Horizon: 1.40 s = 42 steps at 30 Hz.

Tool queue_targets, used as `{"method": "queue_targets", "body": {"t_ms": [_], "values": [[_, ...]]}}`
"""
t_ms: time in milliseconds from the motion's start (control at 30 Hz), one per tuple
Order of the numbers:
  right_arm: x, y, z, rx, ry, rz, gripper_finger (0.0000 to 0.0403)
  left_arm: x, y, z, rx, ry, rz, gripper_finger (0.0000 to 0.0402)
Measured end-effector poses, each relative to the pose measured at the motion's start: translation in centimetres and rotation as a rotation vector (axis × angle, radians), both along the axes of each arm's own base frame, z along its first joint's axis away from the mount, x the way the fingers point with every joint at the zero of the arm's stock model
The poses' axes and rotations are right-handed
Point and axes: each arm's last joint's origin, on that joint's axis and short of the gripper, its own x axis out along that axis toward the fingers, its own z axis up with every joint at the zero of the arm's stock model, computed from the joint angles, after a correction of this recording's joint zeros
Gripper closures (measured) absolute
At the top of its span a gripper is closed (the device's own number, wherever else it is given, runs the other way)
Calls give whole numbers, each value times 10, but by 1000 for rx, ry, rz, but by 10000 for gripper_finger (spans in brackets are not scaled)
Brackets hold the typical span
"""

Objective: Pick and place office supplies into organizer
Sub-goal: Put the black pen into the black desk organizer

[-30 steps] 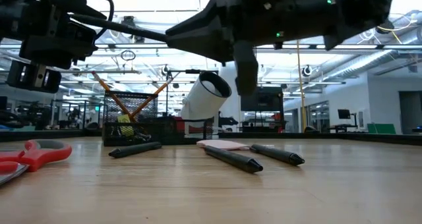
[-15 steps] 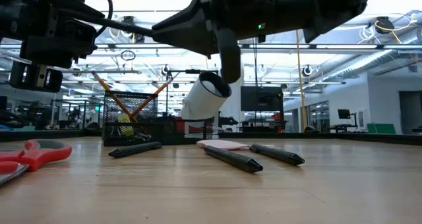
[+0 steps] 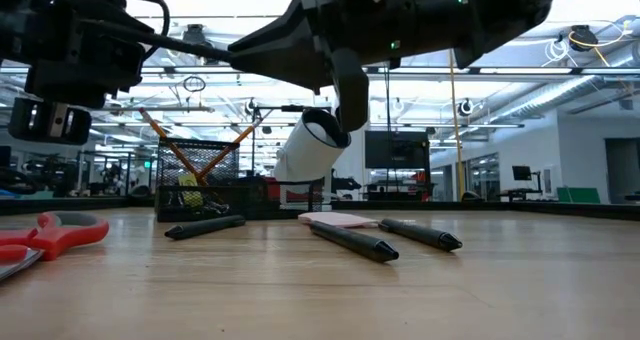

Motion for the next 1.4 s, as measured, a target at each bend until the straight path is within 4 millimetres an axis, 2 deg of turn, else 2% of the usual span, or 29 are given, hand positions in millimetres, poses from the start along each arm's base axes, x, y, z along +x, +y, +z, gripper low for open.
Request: {"method": "queue_targets", "body": {"t_ms": [300, 400, 600, 700, 833, 967, 1100, 1200, 1400], "values": [[1, -4, 0, 43, 5, -15, 358, 0, 0, -1, 7, 5, -2, 225], [1, -4, 0, 45, 4, -14, 358, 0, 0, 0, 20, -3, -10, 259], [1, -4, -1, 56, 8, 6, 358, 0, 0, 1, 103, -43, -32, 355], [1, -4, 0, 57, 6, 7, 358, 0, 0, 2, 146, -70, -46, 385], [1, -3, 0, 62, 4, 9, 351, 0, 0, 2, 166, -79, -47, 372], [-1, 6, 1, 103, -1, 25, 324, 0, 0, 1, 188, -82, -55, 352], [-6, 26, 8, 104, -71, 79, 285, 0, 0, 2, 237, -102, -66, 370], [-11, 42, 15, 76, -148, 55, 258, 0, -1, 2, 271, -117, -89, 386], [-22, 69, 26, 153, -248, 55, 228, 0, -2, 3, 411, -178, -88, 370]]}}
